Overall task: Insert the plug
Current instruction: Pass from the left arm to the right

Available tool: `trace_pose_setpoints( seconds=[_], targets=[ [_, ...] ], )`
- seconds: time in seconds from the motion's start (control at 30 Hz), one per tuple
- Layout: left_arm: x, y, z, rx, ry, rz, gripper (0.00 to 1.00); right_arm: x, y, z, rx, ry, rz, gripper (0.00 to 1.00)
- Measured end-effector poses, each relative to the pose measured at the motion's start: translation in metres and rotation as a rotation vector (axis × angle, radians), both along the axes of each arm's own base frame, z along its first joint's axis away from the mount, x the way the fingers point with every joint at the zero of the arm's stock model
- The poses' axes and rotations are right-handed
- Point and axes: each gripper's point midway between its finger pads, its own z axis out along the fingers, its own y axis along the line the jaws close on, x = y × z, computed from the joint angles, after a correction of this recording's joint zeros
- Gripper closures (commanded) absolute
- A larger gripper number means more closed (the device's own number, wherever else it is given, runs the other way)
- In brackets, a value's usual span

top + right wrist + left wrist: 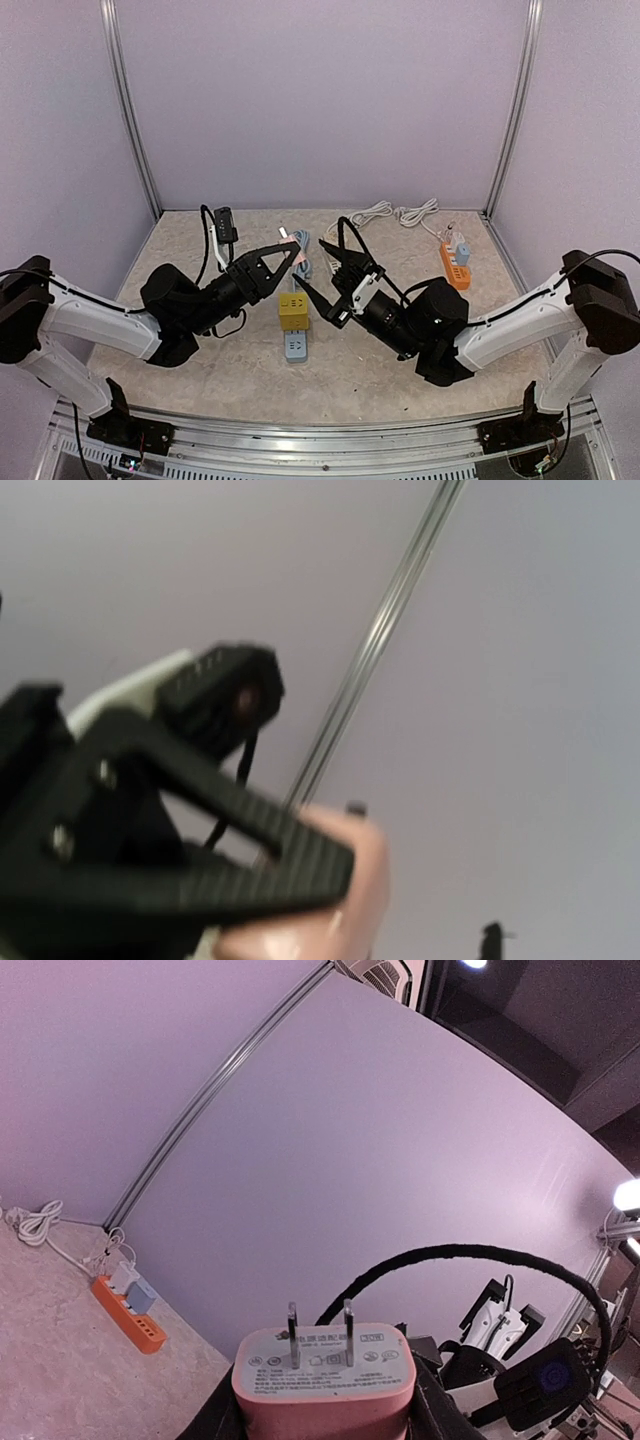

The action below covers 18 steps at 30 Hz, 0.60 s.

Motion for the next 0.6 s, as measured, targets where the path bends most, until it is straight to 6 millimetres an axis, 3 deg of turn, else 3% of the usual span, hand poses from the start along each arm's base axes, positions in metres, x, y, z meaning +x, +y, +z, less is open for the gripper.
trace_pose_setpoints(
  seconds=[0.37, 0.6],
  targets=[
    [-0.003, -0.002, 0.013, -0.025, -0.018, -0.021, 0.77, 0.005, 0.006, -0.009, -0.02, 0.009, -0.016, 0.38],
    [-0.003, -0.005, 0.009, -0.018, -0.007, -0.033, 0.77, 0.009, 0.013, -0.01, -0.022, 0.008, -0.028, 0.44]
  ],
)
